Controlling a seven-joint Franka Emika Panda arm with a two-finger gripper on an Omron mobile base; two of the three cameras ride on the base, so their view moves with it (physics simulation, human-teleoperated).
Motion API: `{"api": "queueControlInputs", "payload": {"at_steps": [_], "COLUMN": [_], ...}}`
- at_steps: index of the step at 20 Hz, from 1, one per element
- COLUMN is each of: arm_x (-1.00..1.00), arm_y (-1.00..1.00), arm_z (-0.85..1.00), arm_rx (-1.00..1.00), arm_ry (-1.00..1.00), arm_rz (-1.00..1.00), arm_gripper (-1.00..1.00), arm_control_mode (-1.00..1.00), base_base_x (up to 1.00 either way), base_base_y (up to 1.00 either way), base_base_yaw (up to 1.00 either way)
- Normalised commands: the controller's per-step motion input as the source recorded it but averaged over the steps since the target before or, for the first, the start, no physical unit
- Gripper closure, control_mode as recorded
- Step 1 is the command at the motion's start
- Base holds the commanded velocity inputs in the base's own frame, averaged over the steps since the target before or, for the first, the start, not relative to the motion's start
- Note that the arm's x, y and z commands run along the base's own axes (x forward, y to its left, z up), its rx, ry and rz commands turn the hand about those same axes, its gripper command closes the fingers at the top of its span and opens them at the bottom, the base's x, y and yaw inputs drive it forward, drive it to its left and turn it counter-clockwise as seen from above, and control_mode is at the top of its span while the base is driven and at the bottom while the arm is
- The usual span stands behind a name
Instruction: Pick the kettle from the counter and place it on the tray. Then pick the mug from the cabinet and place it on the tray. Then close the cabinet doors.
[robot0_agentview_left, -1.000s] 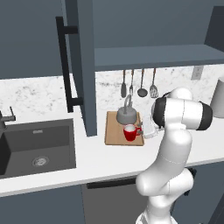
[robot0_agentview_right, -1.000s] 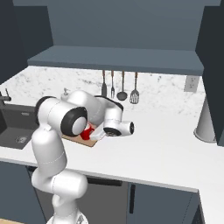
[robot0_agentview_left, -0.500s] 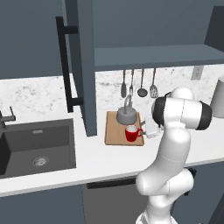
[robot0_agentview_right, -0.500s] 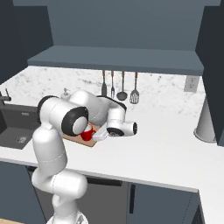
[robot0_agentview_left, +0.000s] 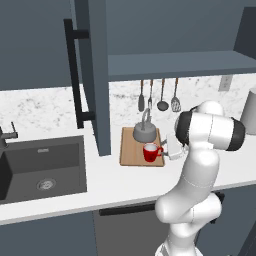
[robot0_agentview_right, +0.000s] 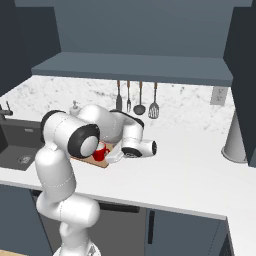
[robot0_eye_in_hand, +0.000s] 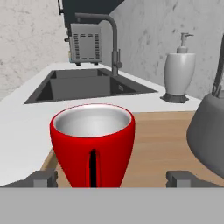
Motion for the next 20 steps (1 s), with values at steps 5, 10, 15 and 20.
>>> {"api": "queueControlInputs", "payload": {"at_steps": [5,10,15,20], "arm_x": [-0.31,-0.32,-0.52,-0.57], "arm_y": [0.04,0.00,0.03,0.05], "arm_z": [0.36,0.62,0.72,0.80], "arm_rx": [0.00,0.00,0.00,0.00], "arm_ry": [-0.08,-0.08,0.00,-0.09], "arm_rz": [0.00,0.00,0.00,0.00], "arm_gripper": [-1.00,-1.00,-1.00,-1.00], "arm_control_mode": [-1.00,-1.00,-1.00,-1.00], "base_base_x": [0.00,0.00,0.00,0.00], "base_base_y": [0.00,0.00,0.00,0.00], "base_base_yaw": [0.00,0.00,0.00,0.00]}}
